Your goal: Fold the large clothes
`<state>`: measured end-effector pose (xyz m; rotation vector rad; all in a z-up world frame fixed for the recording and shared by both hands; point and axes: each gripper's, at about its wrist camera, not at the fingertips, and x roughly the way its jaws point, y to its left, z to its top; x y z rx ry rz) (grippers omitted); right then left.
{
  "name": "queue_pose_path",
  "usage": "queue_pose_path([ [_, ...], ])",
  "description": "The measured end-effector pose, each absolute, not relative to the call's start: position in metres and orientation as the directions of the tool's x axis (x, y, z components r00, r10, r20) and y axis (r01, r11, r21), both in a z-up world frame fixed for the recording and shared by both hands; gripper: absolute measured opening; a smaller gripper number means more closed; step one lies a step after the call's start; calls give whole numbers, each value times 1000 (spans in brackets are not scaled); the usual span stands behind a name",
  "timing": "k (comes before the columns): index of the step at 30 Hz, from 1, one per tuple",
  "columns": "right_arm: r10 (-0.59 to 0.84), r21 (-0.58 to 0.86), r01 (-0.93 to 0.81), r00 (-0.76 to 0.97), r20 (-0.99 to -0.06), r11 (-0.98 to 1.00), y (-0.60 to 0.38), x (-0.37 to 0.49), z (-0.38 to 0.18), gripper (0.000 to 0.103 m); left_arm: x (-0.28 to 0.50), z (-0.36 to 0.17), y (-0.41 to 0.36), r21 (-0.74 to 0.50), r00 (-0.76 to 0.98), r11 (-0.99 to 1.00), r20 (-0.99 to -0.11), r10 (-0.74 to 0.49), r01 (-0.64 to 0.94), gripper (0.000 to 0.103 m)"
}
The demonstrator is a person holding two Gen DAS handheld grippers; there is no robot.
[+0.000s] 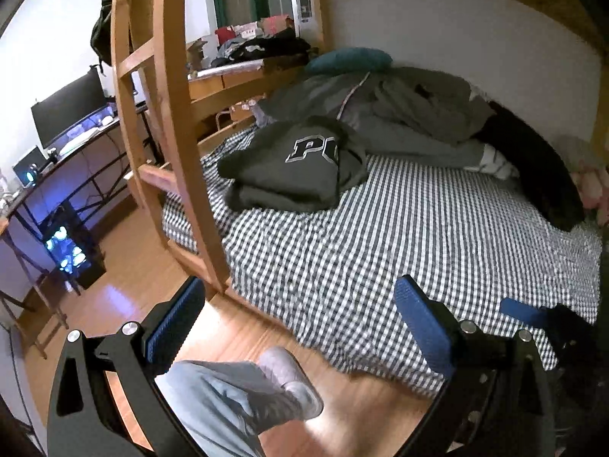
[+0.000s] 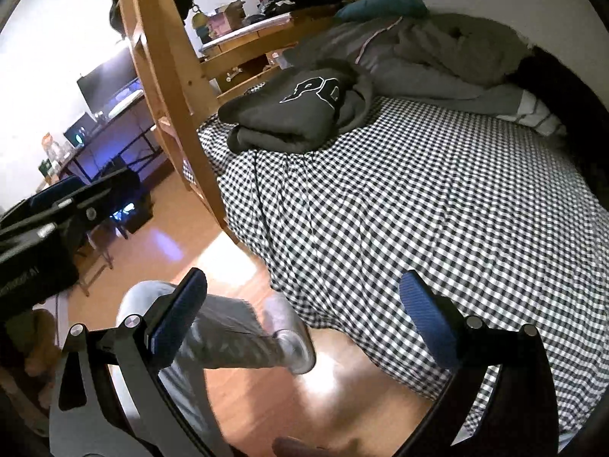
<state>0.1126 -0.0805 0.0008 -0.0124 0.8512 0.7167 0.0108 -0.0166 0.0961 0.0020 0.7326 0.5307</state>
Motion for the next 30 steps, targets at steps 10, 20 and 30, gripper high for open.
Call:
queue_pose_path([
  [10,562,221,-599,471,-680,769,-96,78,-1,100,-19,67,-17,124,586,876,-699,410,-465,97],
  [20,496,119,-592,530,-688,797,-101,63,-3,100,-29,58,-9,141,560,875,-718,413,-464,97],
  [30,487,106,-593,531,-693,798,-103,59,-9,100,-28,52,-10,149,553,890,-736,391,-432,97],
])
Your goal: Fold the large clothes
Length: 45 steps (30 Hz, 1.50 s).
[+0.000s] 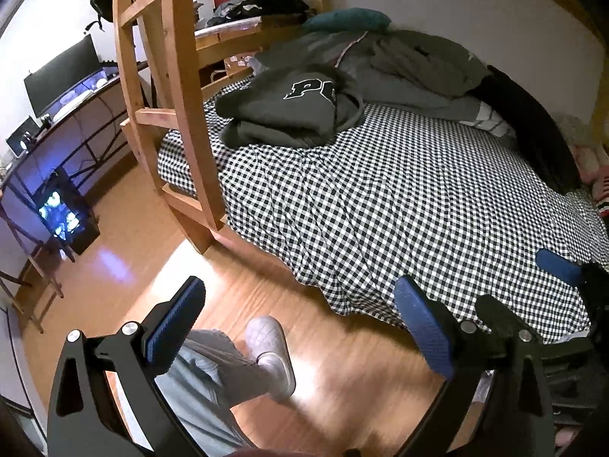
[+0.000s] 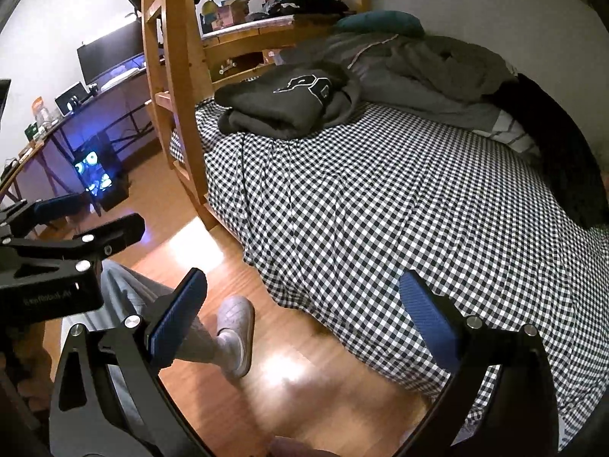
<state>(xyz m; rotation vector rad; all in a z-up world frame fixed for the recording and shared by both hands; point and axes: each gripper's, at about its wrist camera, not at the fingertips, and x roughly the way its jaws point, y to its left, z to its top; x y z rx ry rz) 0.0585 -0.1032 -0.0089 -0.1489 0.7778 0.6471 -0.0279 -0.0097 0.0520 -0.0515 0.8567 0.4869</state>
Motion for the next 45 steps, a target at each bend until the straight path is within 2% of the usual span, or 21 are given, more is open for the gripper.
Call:
queue_pose_path([
  [45,493,109,-592,540,-682,799,-108,54,-11,100,-30,53,-14,171,556,896,-731,395,-411,97],
])
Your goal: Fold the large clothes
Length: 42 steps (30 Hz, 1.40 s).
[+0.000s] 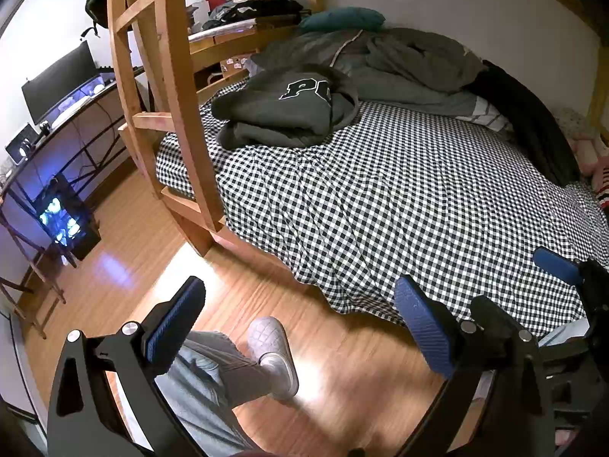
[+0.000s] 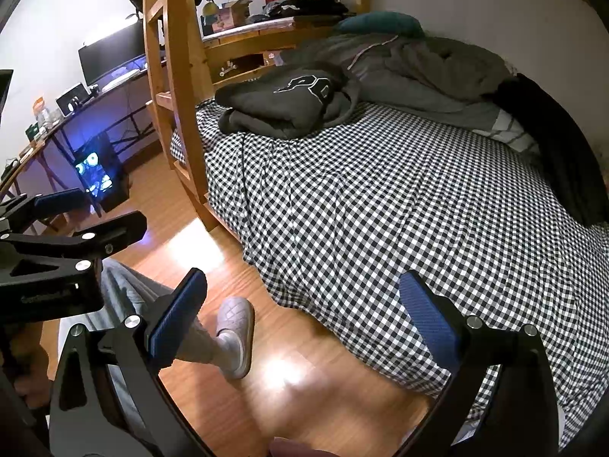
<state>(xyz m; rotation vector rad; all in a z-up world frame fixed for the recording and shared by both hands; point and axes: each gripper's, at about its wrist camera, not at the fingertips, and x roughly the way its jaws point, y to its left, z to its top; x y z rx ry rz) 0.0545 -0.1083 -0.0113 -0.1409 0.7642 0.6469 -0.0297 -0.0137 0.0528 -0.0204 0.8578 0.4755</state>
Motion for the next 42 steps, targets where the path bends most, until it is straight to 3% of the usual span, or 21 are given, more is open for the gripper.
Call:
queue_pose_path([
  [42,478,102,-577,550,-685,810,-112,58,-16,100,-30,49,-20,172,546,904,-748,378,-391,97],
])
